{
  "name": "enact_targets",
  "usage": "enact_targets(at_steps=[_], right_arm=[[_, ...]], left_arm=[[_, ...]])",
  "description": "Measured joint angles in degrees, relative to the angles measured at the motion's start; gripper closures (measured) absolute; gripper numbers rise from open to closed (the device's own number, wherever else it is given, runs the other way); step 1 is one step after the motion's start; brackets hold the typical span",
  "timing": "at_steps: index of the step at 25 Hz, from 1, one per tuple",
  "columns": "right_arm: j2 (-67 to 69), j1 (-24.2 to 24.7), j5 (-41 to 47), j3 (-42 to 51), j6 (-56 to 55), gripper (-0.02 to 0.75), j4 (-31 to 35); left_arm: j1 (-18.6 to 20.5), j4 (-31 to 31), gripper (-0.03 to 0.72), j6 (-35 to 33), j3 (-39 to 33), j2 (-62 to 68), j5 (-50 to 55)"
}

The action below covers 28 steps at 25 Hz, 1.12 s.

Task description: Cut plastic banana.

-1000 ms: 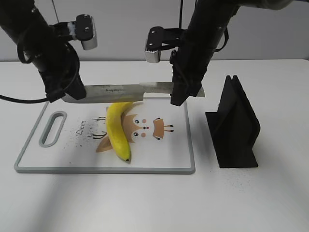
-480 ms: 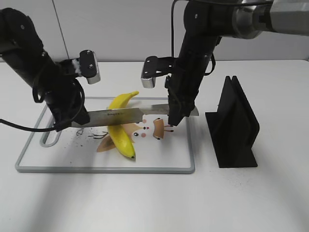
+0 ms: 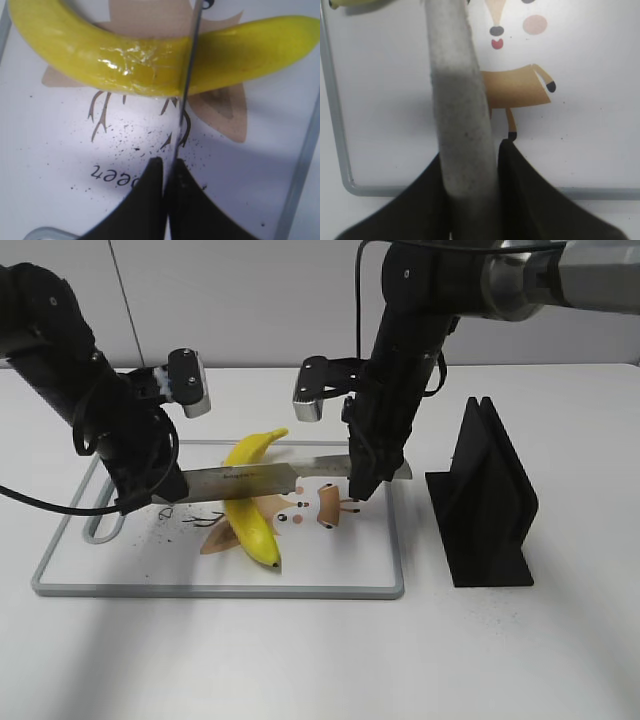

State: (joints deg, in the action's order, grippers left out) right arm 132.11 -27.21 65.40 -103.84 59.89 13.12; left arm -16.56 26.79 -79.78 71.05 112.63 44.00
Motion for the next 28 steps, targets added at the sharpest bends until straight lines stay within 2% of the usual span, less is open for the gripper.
enact_targets(at_steps=[16,28], right_arm=[[1.1,-0.1,4.3,-5.7,-0.2,0.514,-0.8],[-5.1,-0.1,4.2,-5.8,-0.2,0.514,-0.8]], left_arm=[[-0.3,-1.1,0.699,0.6,-1.2,-2.8,-1.5],[-0.5,-2.6,0.693,0.7,-1.3,-11.1,-1.5]])
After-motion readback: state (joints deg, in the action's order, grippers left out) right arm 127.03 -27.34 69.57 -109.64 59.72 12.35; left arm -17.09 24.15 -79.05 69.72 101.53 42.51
